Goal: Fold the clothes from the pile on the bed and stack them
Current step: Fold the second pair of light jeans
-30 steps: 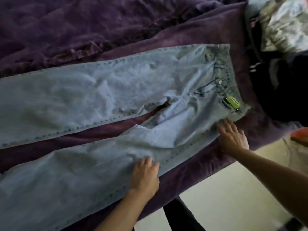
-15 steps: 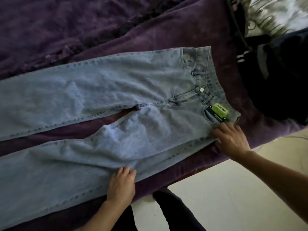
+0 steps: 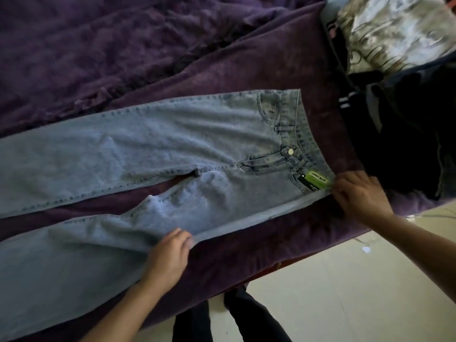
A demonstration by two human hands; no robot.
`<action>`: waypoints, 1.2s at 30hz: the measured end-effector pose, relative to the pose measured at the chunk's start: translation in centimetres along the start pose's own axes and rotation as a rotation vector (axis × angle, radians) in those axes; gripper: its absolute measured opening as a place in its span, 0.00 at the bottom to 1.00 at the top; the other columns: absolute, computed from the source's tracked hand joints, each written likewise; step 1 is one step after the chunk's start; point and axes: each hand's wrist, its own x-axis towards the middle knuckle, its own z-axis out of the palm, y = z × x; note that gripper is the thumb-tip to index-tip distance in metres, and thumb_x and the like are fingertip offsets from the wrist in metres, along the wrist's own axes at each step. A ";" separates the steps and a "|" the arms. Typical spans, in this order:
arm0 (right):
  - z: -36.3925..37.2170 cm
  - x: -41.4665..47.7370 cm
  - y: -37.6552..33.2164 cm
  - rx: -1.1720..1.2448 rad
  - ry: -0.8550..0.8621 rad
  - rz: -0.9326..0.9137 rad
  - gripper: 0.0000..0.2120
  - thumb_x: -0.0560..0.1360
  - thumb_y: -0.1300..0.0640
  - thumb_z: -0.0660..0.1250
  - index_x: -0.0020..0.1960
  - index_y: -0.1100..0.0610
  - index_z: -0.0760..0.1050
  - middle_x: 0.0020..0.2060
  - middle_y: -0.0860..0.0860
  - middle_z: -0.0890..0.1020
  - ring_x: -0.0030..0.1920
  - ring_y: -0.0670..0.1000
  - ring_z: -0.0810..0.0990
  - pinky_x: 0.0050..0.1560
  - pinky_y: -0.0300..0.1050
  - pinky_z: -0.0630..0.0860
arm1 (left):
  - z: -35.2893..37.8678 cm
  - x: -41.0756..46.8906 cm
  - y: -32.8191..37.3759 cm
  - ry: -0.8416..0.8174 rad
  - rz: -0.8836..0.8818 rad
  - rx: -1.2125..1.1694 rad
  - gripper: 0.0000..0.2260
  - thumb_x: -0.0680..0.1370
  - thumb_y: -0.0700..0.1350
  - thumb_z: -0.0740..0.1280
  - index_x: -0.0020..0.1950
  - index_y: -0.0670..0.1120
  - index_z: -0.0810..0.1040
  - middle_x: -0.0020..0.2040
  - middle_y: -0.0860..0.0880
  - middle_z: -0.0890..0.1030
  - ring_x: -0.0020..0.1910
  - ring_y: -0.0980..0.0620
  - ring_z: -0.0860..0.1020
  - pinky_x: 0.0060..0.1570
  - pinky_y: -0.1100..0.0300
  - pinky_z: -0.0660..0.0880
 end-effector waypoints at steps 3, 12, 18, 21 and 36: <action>-4.5 4.6 -1.1 0.103 0.144 0.046 0.09 0.76 0.52 0.61 0.45 0.56 0.76 0.40 0.55 0.82 0.45 0.60 0.80 0.49 0.54 0.71 | -7.4 4.1 -0.2 0.278 -0.016 -0.083 0.08 0.78 0.42 0.66 0.39 0.43 0.79 0.31 0.48 0.79 0.31 0.49 0.76 0.35 0.55 0.71; -7.4 23.9 -5.1 0.144 0.120 0.147 0.12 0.79 0.47 0.58 0.55 0.54 0.74 0.52 0.59 0.81 0.50 0.65 0.78 0.44 0.51 0.67 | -18.8 22.1 -4.1 0.439 -0.125 0.027 0.08 0.77 0.43 0.68 0.48 0.38 0.82 0.40 0.36 0.81 0.44 0.39 0.80 0.46 0.55 0.71; -1.5 29.5 -5.9 0.078 -0.023 0.290 0.15 0.78 0.44 0.60 0.57 0.53 0.75 0.53 0.62 0.80 0.53 0.65 0.78 0.45 0.51 0.68 | -16.1 30.7 -8.0 0.398 -0.287 0.097 0.08 0.76 0.48 0.68 0.47 0.44 0.82 0.48 0.37 0.82 0.52 0.36 0.78 0.53 0.45 0.75; 1.8 29.4 -6.0 0.077 -0.033 0.374 0.15 0.78 0.43 0.60 0.57 0.53 0.74 0.54 0.61 0.80 0.54 0.65 0.77 0.49 0.53 0.70 | -14.0 33.9 -9.2 0.385 -0.343 0.079 0.08 0.75 0.49 0.70 0.46 0.45 0.82 0.49 0.39 0.83 0.51 0.38 0.79 0.54 0.48 0.76; -2.7 25.7 -19.0 0.063 0.117 -0.037 0.23 0.69 0.59 0.71 0.63 0.57 0.74 0.61 0.59 0.74 0.61 0.64 0.69 0.57 0.61 0.66 | -15.3 14.7 -14.5 0.555 -0.313 0.160 0.10 0.72 0.41 0.72 0.51 0.40 0.80 0.48 0.37 0.76 0.50 0.36 0.76 0.51 0.44 0.72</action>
